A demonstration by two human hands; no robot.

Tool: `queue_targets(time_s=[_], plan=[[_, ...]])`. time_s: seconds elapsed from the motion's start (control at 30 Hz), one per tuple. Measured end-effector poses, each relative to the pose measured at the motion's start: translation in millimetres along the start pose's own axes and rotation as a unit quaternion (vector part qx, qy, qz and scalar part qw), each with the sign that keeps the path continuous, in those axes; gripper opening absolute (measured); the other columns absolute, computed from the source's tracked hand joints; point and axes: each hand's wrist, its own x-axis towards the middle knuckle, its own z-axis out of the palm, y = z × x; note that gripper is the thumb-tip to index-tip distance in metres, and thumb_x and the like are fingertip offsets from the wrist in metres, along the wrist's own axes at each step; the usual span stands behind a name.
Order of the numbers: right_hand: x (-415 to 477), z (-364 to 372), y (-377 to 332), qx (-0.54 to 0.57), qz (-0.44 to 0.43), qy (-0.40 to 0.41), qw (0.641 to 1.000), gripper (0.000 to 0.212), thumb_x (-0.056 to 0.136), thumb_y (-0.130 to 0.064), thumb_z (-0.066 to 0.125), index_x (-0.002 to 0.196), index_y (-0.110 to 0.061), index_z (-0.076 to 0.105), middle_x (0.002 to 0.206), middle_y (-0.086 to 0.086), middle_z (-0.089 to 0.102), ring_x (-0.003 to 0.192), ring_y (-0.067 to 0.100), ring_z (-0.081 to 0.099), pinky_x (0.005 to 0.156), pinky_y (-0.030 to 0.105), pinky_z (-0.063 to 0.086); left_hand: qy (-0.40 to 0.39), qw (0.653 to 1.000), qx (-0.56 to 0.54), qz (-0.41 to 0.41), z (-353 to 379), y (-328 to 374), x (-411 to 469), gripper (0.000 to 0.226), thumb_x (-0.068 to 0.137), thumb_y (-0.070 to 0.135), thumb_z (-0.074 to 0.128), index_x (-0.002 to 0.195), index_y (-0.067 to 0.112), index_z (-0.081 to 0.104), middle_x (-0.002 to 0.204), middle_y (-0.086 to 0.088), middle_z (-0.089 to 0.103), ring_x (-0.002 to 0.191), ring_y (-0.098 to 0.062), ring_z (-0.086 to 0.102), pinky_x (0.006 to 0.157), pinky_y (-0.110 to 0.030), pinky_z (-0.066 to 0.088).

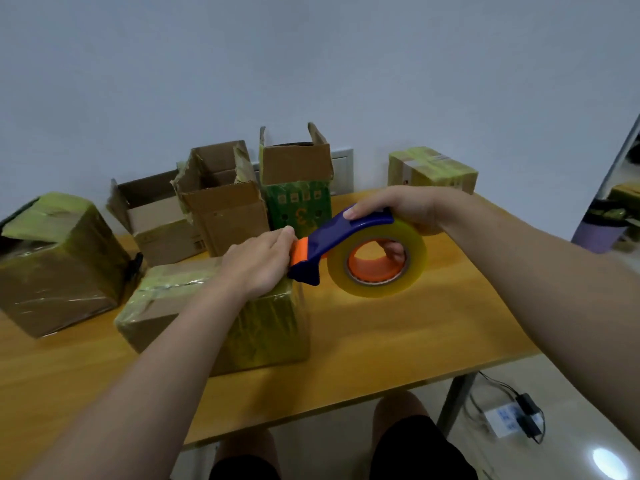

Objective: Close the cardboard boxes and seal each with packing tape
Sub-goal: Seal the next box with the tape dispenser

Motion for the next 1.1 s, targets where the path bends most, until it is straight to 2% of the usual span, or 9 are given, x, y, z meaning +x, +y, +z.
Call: queue_targets(time_s=[0.13, 0.2, 0.33, 0.43, 0.6, 0.77, 0.83, 0.93, 1.1], plan=[[0, -7, 10, 0.004, 0.006, -0.019, 1.000, 0.039, 0.087, -0.045, 0.067, 0.100, -0.008, 0.069, 0.062, 0.005, 0.068, 0.047, 0.017, 0.061, 0.052, 0.027, 0.054, -0.030, 0.996, 0.082, -0.008, -2, 12, -2, 0.059, 0.109, 0.056, 0.007, 0.148, 0.034, 0.045, 0.130, 0.000, 0.064, 0.125, -0.028, 0.055, 0.106, -0.045, 0.033], [1, -13, 16, 0.020, 0.004, -0.016, 1.000, 0.042, 0.085, -0.046, 0.066, 0.103, -0.008, 0.070, 0.068, 0.009, 0.069, 0.050, 0.018, 0.063, 0.052, 0.028, 0.055, -0.042, 0.993, 0.107, -0.006, -1, 15, 2, 0.062, 0.108, 0.059, 0.006, 0.152, 0.036, 0.042, 0.141, 0.000, 0.061, 0.134, -0.029, 0.052, 0.109, -0.047, 0.032], [-5, -26, 22, 0.030, 0.010, -0.011, 0.999, 0.039, 0.082, -0.047, 0.067, 0.102, -0.014, 0.074, 0.079, 0.011, 0.070, 0.053, 0.019, 0.063, 0.050, 0.028, 0.055, -0.044, 0.991, 0.128, 0.001, 4, 13, 8, 0.072, 0.095, 0.077, 0.000, 0.125, 0.039, 0.053, 0.120, 0.001, 0.066, 0.121, -0.030, 0.059, 0.108, -0.053, 0.036], [-9, -32, 19, 0.028, 0.020, -0.010, 0.999, 0.029, 0.078, -0.048, 0.074, 0.090, -0.022, 0.080, 0.078, 0.009, 0.070, 0.050, 0.017, 0.060, 0.047, 0.027, 0.053, -0.027, 0.989, 0.147, 0.012, 10, 13, 9, 0.074, 0.082, 0.084, -0.005, 0.109, 0.040, 0.048, 0.103, 0.001, 0.063, 0.110, -0.030, 0.059, 0.107, -0.058, 0.039], [-13, -19, -4, -0.052, 0.014, 0.001, 0.999, 0.030, 0.085, -0.045, 0.068, 0.087, -0.016, 0.076, 0.067, 0.006, 0.069, 0.045, 0.016, 0.058, 0.048, 0.026, 0.051, -0.023, 0.993, 0.111, 0.015, 7, 4, 6, 0.057, 0.102, 0.070, 0.006, 0.114, 0.036, 0.051, 0.106, 0.004, 0.061, 0.107, -0.025, 0.055, 0.103, -0.054, 0.039], [-5, -3, -38, -0.159, 0.037, 0.030, 0.986, 0.037, 0.087, -0.053, 0.069, 0.084, -0.018, 0.078, 0.076, 0.010, 0.071, 0.054, 0.019, 0.060, 0.061, 0.030, 0.054, -0.004, 0.996, 0.093, 0.009, 9, 4, 7, 0.033, 0.111, 0.050, 0.017, 0.105, 0.035, 0.046, 0.099, 0.004, 0.056, 0.098, -0.025, 0.053, 0.099, -0.052, 0.041], [-3, 3, -51, -0.166, 0.050, 0.027, 0.984, 0.035, 0.090, -0.052, 0.068, 0.079, -0.020, 0.078, 0.068, 0.008, 0.069, 0.050, 0.018, 0.058, 0.058, 0.029, 0.054, 0.019, 0.996, 0.082, 0.005, 12, 3, 8, 0.032, 0.113, 0.045, 0.019, 0.097, 0.033, 0.044, 0.094, 0.005, 0.056, 0.094, -0.024, 0.053, 0.097, -0.051, 0.042], [-3, 11, -68, -0.186, 0.069, 0.038, 0.979, 0.035, 0.093, -0.050, 0.066, 0.094, -0.016, 0.073, 0.060, 0.006, 0.065, 0.045, 0.018, 0.057, 0.055, 0.028, 0.053, 0.037, 0.996, 0.079, -0.002, 15, 0, 8, 0.039, 0.113, 0.043, 0.014, 0.093, 0.032, 0.046, 0.090, 0.004, 0.057, 0.094, -0.026, 0.054, 0.095, -0.050, 0.039], [2, 22, -87, -0.239, 0.094, 0.060, 0.965, 0.044, 0.090, -0.053, 0.068, 0.097, -0.009, 0.071, 0.066, 0.008, 0.066, 0.046, 0.018, 0.059, 0.054, 0.026, 0.055, 0.025, 0.995, 0.092, 0.006, 14, 3, 6, 0.043, 0.112, 0.041, 0.011, 0.092, 0.029, 0.047, 0.093, 0.001, 0.057, 0.097, -0.027, 0.054, 0.103, -0.054, 0.038]])
